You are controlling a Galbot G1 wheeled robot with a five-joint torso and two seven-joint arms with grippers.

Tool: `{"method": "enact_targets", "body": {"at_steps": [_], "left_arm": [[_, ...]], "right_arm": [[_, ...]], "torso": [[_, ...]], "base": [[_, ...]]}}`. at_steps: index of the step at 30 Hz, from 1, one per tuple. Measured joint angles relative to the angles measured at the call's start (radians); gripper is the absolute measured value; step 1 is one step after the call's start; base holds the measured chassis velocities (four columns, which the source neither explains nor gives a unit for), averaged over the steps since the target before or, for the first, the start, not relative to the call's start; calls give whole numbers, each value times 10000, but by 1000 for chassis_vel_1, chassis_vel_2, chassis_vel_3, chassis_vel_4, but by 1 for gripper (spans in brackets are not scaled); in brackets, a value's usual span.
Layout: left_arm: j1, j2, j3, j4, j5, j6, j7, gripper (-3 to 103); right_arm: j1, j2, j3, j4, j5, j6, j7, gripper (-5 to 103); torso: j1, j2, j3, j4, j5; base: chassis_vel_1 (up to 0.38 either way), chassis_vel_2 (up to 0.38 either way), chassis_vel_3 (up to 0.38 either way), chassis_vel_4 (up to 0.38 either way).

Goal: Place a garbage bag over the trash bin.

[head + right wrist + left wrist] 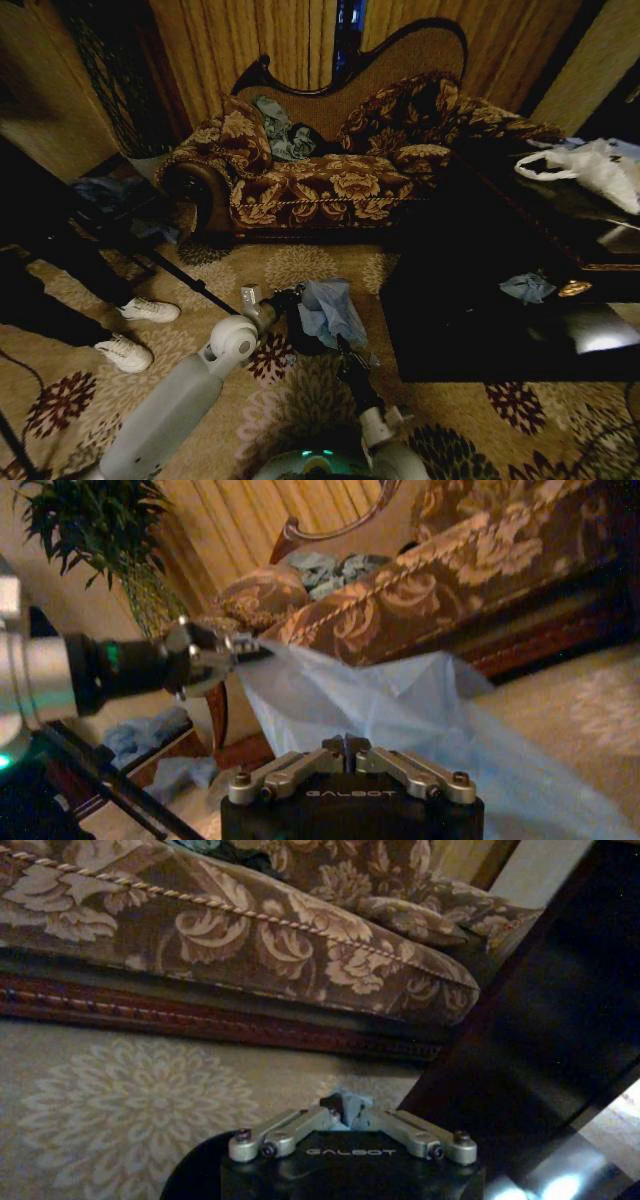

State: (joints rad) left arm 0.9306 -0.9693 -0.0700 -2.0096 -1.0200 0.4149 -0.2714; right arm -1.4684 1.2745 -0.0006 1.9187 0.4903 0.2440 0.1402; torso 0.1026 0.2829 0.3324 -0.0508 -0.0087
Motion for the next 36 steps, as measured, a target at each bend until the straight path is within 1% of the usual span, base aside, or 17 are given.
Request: {"method": "enact_targets", "body": {"at_steps": [4, 5, 7, 9, 10, 12, 15, 16, 17, 18, 19, 20, 25, 26, 29, 36], "left_arm": [[11, -26, -16, -22, 0, -15, -30, 0], [8, -61, -21, -23, 2, -25, -49, 0], [-6, -130, -23, -24, 6, -33, -68, 0], [10, -205, -24, -45, 15, -36, -80, 0], [10, -205, -24, -45, 15, -36, -80, 0], [98, -254, -25, -134, 30, -39, -99, 0], [227, -251, -58, -232, 51, -42, -88, 0], [331, -236, -95, -301, 71, -45, -67, 0], [378, -227, -112, -329, 80, -45, -59, 0], [378, -227, -112, -329, 80, -45, -59, 0], [452, -212, -149, -392, 97, -51, -45, 0], [511, -194, -174, -440, 104, -56, -17, 0], [604, -119, -233, -531, 111, -70, 95, 0], [644, -100, -258, -551, 124, -76, 152, 0], [763, -81, -286, -626, 171, -86, 239, 0], [997, -68, -304, -786, 292, -90, 382, 0]], "right_arm": [[492, 222, -340, -525, 90, 26, 100, 0], [667, 300, -427, -740, 109, 47, 124, 0], [974, 459, -512, -1202, 93, 203, 240, 0], [1323, 663, -513, -1784, -35, 426, 423, 0], [1323, 663, -513, -1784, -35, 426, 423, 0], [1639, 860, -514, -2239, -111, 581, 566, 0], [1808, 920, -539, -2421, -105, 604, 577, 0], [1898, 890, -565, -2526, -98, 605, 516, 0], [1934, 860, -577, -2582, -96, 605, 455, 0], [1934, 860, -577, -2582, -96, 605, 455, 0], [2033, 775, -545, -2693, -90, 604, 318, 0], [2160, 689, -453, -2783, -58, 606, 207, 0], [2529, 495, -347, -2999, 175, 586, -75, 0], [2707, 365, -304, -3067, 288, 564, -189, 0], [3076, 115, -264, -3244, 423, 523, -361, 0], [3643, 96, -278, -3636, 446, 518, -464, 0]], "torso": [[-1, 0, 0, 2, -13], [0, 0, 0, 3, -24], [0, 0, 0, 5, -29], [0, 0, 0, 4, -25], [0, 0, 0, 4, -25], [0, -1, 0, 3, -14], [0, 0, 0, 1, 7], [0, 0, 0, -1, 19], [-1, -1, 0, -4, 40], [-1, -1, 0, -4, 40], [0, 0, 0, -4, 38], [0, 0, 0, -4, 18], [0, 0, 0, -1, 14], [0, 0, 0, -1, 2], [0, 0, 0, 0, 2], [0, -1, 0, 0, 2]], "base": [[0, 0, 0, 0], [0, 0, 0, 0], [0, 0, 0, 0], [0, 0, 0, 0], [0, 0, 0, 0], [0, 0, 0, 0], [0, 0, 0, 0], [0, 0, 0, 0], [0, 0, 0, 0], [0, 0, 0, 0], [0, 0, 0, 0], [0, 0, 0, 0], [0, 0, 0, 0], [0, 0, 0, 0], [0, 0, 0, 0], [0, 0, 0, 0]]}}
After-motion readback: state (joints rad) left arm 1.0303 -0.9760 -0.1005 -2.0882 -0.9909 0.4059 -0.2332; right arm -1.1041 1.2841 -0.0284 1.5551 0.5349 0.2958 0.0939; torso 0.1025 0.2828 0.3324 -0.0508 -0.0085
